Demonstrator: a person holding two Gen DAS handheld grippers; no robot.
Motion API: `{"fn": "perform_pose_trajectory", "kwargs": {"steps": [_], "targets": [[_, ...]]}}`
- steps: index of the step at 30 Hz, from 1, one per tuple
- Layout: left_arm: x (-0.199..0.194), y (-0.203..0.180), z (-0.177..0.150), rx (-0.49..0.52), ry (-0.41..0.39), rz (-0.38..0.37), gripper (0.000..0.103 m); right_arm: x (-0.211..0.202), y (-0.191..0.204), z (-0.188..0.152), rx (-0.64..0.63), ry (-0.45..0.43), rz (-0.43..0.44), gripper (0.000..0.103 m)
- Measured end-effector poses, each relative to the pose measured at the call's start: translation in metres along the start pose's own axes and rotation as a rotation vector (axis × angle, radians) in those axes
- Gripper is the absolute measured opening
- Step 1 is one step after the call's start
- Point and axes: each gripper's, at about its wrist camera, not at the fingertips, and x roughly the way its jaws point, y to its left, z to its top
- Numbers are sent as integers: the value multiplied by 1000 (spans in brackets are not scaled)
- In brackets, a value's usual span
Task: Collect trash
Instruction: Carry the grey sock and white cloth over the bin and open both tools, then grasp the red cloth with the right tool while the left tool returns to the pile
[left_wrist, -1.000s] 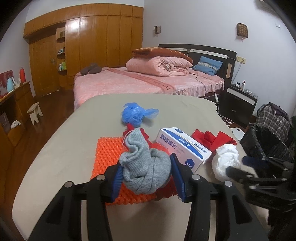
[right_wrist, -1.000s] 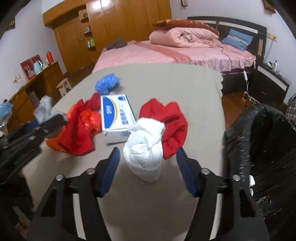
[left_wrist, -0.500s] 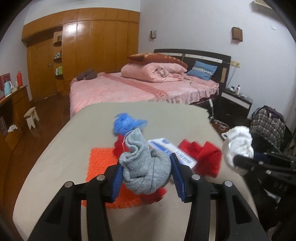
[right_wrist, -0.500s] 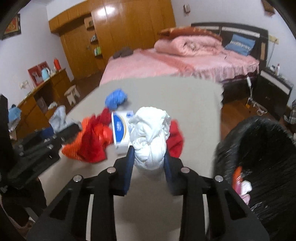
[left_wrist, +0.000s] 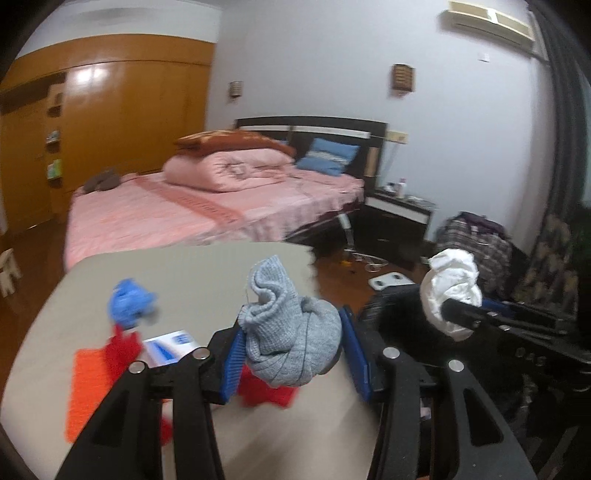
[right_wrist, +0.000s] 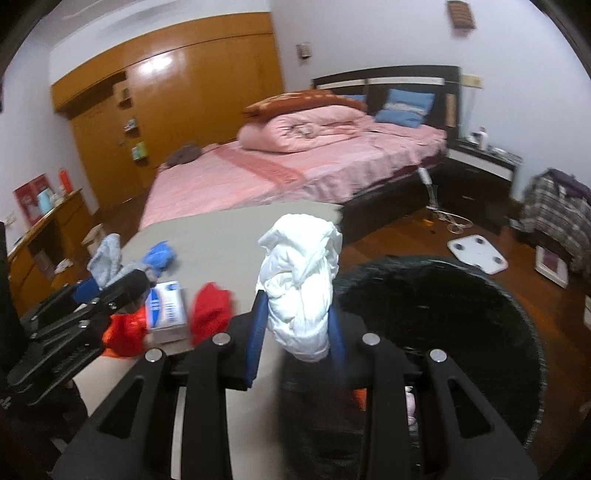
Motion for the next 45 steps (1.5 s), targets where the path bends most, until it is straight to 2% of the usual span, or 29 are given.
{"fn": "perform_pose_trajectory", "kwargs": {"steps": [7, 14, 16, 17, 18, 21, 23, 26, 31, 38, 45], "targets": [[27, -66, 10, 65, 9, -126, 47, -11, -62, -10, 59, -10, -113, 31], [56, -111, 14, 97, 34, -210, 48, -21, -103, -21, 97, -19, -178, 31], [64, -125, 13, 108, 50, -246, 51, -23, -112, -22, 101, -21, -195, 31], [67, -129, 12, 113, 54, -254, 58, -24, -116, -23, 103, -20, -207, 34], [68, -132, 10, 117, 56, -262, 68, -26, -120, -24, 107, -23, -223, 46], [70, -132, 10, 126, 55, -262, 79, -32, -127, -23, 127, -52, -249, 78], [68, -125, 10, 122, 47, -238, 82, -37, -127, -22, 141, -81, -269, 95], [59, -107, 10, 110, 35, -190, 87, -37, -123, -18, 155, -101, -250, 97], [35, -58, 6, 83, 9, -57, 91, -25, -93, -12, 138, -90, -195, 97], [4, 25, -7, 33, 6, 153, 93, 9, -19, -6, 58, -53, -58, 97], [-14, 83, -25, -9, 16, 297, 93, 40, 52, -2, -38, -9, 61, 97]]}}
